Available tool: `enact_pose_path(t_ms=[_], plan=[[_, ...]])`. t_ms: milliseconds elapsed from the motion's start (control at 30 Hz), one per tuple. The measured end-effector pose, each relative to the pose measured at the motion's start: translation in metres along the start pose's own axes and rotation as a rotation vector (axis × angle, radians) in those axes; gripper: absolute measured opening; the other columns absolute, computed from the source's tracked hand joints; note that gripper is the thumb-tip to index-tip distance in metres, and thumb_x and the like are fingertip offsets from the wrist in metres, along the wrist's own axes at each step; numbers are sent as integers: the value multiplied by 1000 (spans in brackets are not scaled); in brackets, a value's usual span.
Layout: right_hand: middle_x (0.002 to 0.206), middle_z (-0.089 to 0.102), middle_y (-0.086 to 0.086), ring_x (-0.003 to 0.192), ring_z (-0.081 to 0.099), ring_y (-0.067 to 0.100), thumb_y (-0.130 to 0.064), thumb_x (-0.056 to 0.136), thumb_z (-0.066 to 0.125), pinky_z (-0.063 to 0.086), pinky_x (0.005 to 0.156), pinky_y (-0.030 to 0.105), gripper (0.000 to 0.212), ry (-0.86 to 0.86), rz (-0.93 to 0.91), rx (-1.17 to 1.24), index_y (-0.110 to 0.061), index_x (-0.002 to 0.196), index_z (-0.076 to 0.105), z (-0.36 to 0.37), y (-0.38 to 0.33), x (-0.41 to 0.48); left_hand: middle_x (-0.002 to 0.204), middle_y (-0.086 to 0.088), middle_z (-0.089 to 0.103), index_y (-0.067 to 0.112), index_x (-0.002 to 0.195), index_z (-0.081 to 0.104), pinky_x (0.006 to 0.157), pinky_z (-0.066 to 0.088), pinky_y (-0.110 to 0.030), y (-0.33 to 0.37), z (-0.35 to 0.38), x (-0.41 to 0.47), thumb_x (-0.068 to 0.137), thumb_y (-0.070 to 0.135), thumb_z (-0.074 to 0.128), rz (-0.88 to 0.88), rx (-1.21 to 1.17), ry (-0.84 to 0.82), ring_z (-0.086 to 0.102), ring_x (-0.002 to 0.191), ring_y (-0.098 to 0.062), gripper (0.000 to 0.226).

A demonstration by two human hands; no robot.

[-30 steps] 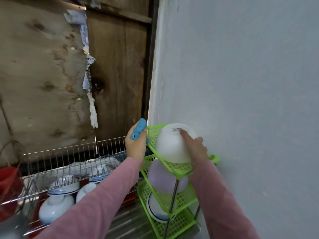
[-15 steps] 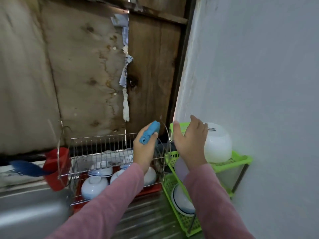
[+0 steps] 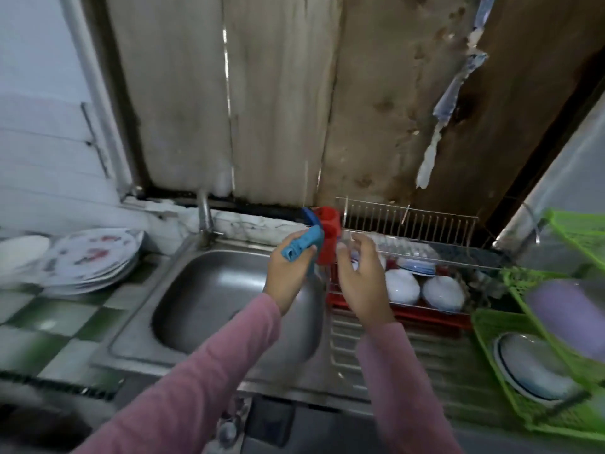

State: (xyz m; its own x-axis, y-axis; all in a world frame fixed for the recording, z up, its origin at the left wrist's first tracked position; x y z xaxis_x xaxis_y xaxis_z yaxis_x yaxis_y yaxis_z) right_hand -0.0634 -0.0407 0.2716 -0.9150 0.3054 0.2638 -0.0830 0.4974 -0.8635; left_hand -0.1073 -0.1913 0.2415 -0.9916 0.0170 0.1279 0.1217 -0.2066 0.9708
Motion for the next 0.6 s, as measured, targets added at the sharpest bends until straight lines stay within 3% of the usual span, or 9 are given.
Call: enact_pose_path(t_ms=[133, 200, 267, 433, 600], plan=[[122, 61, -2, 112, 58, 14, -36, 100, 53, 41, 88, 14, 33, -139, 42, 111, -20, 129, 54, 102, -5, -43, 100, -3, 65, 15, 112, 64, 64, 49, -11, -5, -117, -33, 94, 1, 57, -16, 103, 143, 59, 86, -11, 23], [115, 60, -4, 99, 57, 5, -33, 103, 50, 38, 75, 1, 30, -265, 103, 155, -21, 130, 51, 153, -7, -67, 103, -4, 65, 14, 116, 63, 63, 49, -11, -12, -172, -51, 94, 2, 57, -49, 134, 214, 59, 87, -12, 26], [108, 59, -5, 87, 54, -2, -31, 104, 47, 39, 64, 1, 27, -377, 129, 184, -21, 129, 50, 202, -11, -89, 99, 1, 67, 22, 111, 64, 65, 50, -13, -19, -224, -71, 94, 3, 57, -85, 139, 306, 61, 85, -10, 26], [109, 61, -9, 102, 57, 8, -30, 103, 49, 37, 73, 3, 21, -549, 130, 175, -22, 122, 55, 302, -26, -129, 88, 2, 66, 24, 94, 64, 67, 48, -17, -26, -333, -112, 93, 1, 59, -120, 157, 526, 60, 78, -11, 24], [110, 63, -4, 99, 58, 10, -26, 103, 48, 41, 74, 14, 24, -730, 116, 142, -18, 124, 56, 393, -48, -155, 95, 0, 67, 24, 100, 64, 67, 50, -18, -36, -429, -136, 93, 4, 59, -151, 133, 728, 61, 84, -13, 22]])
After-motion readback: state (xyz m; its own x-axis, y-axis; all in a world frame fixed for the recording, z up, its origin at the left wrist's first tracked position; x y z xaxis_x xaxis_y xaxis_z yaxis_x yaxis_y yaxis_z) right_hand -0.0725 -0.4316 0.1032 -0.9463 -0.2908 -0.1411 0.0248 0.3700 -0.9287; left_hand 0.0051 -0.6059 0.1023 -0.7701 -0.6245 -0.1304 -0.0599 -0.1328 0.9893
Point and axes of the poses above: each hand's wrist, its own x-axis towards the middle knuckle, its own z-axis out of the palm, y = z × x, the point moved 10 cm from there along x, towards the middle knuckle
